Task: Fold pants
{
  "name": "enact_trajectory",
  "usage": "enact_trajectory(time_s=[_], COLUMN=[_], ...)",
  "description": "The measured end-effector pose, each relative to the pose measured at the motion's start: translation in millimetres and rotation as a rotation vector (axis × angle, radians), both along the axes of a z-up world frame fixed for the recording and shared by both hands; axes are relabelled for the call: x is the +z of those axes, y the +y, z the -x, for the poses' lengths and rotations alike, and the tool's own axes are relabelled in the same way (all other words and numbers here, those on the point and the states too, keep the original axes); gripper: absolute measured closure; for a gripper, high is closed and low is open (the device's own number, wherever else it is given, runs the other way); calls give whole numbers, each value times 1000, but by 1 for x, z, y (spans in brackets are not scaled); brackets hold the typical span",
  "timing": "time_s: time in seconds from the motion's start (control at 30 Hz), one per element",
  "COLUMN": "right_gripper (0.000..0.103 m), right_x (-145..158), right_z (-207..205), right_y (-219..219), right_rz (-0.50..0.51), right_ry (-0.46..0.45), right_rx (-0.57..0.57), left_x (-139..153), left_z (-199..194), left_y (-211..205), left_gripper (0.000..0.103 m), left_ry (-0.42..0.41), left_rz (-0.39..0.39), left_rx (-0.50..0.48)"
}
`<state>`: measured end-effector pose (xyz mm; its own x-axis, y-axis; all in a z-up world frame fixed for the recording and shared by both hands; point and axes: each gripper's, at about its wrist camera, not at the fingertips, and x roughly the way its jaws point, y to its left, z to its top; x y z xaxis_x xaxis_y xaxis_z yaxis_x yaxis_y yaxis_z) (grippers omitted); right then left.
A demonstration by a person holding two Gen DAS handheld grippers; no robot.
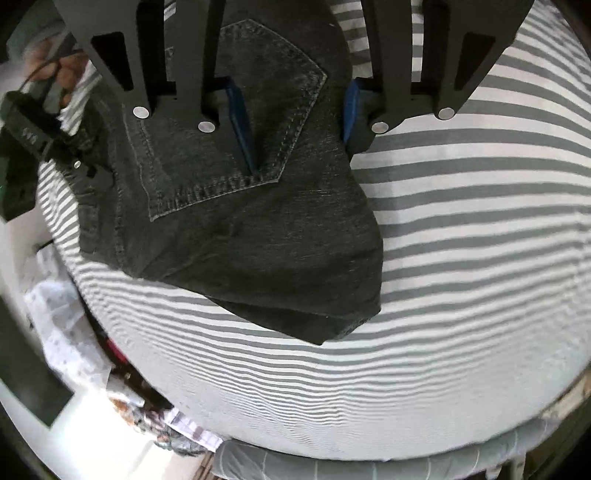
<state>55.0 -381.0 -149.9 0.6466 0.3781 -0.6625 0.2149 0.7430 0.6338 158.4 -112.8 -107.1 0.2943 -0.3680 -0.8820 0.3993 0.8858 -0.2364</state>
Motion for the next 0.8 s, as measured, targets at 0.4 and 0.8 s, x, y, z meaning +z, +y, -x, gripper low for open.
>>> enact_trajectory(time_s=[0.4,0.8], right_gripper=[69,76], right_x=[7,46], right_z=[-1,12], right_y=[12,30], right_rz=[5,13], right_ry=[33,0], right_rx=[-54,-61], left_x=[16,46], left_z=[16,29], left_y=[-9,13], left_gripper=[86,91], left_ry=[-89,-102], left_rz=[-77,7], left_rx=[-19,-20])
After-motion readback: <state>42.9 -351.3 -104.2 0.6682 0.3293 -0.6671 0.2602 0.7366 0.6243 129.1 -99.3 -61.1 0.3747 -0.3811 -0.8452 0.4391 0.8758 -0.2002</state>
